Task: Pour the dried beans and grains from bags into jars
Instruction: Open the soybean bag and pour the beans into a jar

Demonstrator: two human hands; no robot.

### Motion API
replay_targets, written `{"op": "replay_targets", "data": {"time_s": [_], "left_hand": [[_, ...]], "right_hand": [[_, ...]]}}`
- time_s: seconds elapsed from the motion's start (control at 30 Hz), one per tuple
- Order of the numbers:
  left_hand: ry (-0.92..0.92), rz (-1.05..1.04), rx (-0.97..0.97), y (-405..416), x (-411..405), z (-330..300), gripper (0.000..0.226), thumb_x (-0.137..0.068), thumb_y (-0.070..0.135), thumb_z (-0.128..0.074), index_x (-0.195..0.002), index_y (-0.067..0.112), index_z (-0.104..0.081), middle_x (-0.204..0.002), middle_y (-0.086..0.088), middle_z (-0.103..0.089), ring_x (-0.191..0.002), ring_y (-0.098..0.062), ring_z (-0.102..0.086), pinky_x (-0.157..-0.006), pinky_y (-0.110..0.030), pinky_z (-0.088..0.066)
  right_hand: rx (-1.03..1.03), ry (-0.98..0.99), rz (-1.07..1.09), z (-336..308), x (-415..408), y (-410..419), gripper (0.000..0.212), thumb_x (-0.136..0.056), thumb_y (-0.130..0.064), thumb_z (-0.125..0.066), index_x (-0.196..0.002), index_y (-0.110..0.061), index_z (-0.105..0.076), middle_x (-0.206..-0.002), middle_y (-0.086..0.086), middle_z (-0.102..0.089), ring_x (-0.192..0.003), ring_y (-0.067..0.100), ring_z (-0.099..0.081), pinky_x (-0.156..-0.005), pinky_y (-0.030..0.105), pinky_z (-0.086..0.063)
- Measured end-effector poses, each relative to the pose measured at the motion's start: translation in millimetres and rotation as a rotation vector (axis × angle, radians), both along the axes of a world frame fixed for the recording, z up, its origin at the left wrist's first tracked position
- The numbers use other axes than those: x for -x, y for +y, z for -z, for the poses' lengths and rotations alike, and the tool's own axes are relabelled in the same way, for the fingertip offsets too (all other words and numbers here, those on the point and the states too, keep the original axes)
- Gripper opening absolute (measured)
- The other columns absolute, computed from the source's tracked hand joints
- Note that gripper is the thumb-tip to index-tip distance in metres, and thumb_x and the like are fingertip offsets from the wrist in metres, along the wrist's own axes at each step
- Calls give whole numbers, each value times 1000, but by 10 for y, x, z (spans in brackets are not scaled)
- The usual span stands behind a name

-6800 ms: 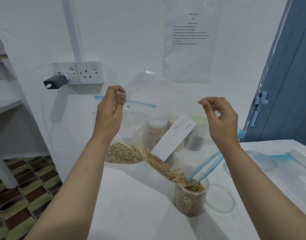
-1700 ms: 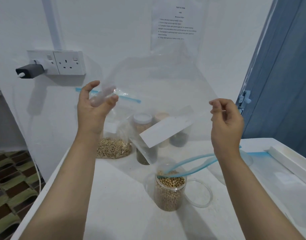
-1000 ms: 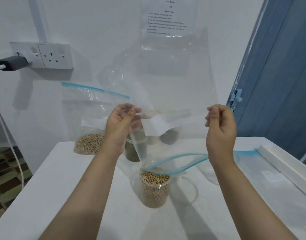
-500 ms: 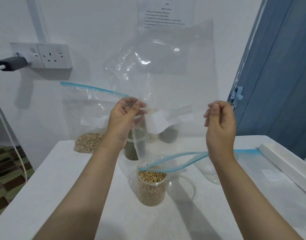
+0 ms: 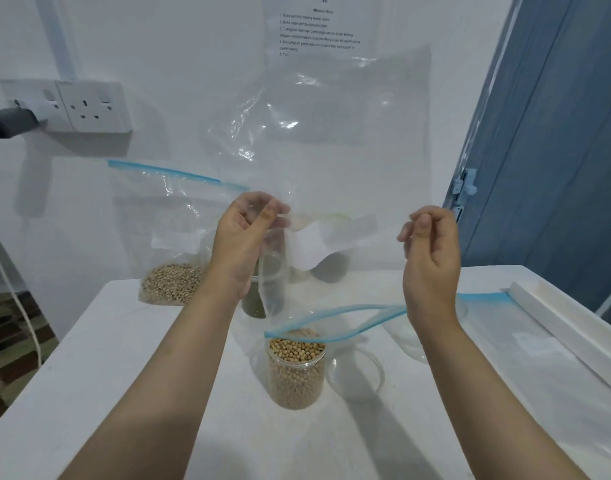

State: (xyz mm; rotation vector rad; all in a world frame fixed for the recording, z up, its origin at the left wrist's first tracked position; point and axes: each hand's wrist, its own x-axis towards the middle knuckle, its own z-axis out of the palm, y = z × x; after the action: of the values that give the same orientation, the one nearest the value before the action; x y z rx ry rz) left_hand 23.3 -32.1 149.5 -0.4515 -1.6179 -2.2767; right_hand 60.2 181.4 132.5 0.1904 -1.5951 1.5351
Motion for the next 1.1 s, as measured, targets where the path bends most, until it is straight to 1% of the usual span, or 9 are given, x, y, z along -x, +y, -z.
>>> {"op": "replay_targets", "data": {"time_s": [0.2,0.53,0.7,0.8,0.87,0.9,1.0,1.03,1.1], "left_hand": [[5,-18,-10,-50,-6,-20,4,-97,12,-57,-96,15,-56,-83,5,-71,-75,-11,-66,-65,-25,-56],[8,-44,-47,-148,-24,-42,7,-97,11,-56,-93,16,-56,-84,3,-69,-73,-9,-66,-65,-24,-56],[-12,-56,-70,-324,26,5,8,-91,29,-60,-90,21,-61,-91,5,-73,-86,-14,-69,-80,-30,-53],[1,0,-112,-546,81,-53,32,-82,43,-74,-101,22,-59,-104,3,-74,-94,-17,-69,-84,-32,-53],[18,26,-164,-727,130,-136,58,-66,54,-83,-108,23,-58,-111,1,-73,-97,-19,-69,-82,-30,-55],[34,21,-189,-809,151,-175,61,-66,55,-83,-111,24,-57,-113,0,-72,-98,-19,-69,-82,-29,-55],[31,-78,-274,-1009,183,-237,29,-89,37,-68,-110,23,-52,-113,-1,-72,-92,-16,-70,-76,-26,-54],[11,-127,-296,-1067,197,-224,16,-95,29,-62,-105,23,-51,-110,0,-73,-88,-15,-70,-72,-24,-54],[-33,-198,-339,-1178,224,-128,7,-100,22,-56,-100,22,-49,-109,-1,-74,-82,-14,-69,-65,-21,-53]], "right_hand": [[-11,-20,-17,-24,3,-3,17,-107,-20,-40,-98,-17,-54,-79,8,-54,-70,11,-47,-68,28,-41],[-66,-36,-15,-34,98,-12,15,-106,-21,-45,-97,-21,-57,-76,-3,-57,-72,9,-51,-73,28,-43],[-144,-60,32,-222,217,44,18,-104,-21,-46,-93,-29,-58,-72,-16,-52,-70,6,-48,-69,23,-40],[-220,-49,37,-417,297,-14,17,-103,-21,-46,-94,-27,-59,-72,-25,-55,-66,5,-43,-64,23,-37],[-277,-55,29,-551,339,-103,17,-103,-20,-47,-95,-23,-61,-74,-28,-57,-63,0,-42,-63,18,-36],[-312,-69,31,-617,356,-152,17,-103,-19,-47,-96,-20,-63,-75,-26,-58,-61,0,-42,-62,14,-35],[-382,-102,68,-765,428,-332,18,-103,-21,-48,-97,-16,-64,-80,-16,-59,-61,-1,-45,-61,10,-34],[-390,-112,94,-792,466,-419,18,-103,-22,-47,-97,-18,-64,-81,-15,-59,-65,-2,-47,-67,14,-36],[-444,-171,198,-786,553,-625,21,-104,-27,-43,-109,-24,-63,-90,-12,-60,-84,4,-53,-85,28,-36]]}}
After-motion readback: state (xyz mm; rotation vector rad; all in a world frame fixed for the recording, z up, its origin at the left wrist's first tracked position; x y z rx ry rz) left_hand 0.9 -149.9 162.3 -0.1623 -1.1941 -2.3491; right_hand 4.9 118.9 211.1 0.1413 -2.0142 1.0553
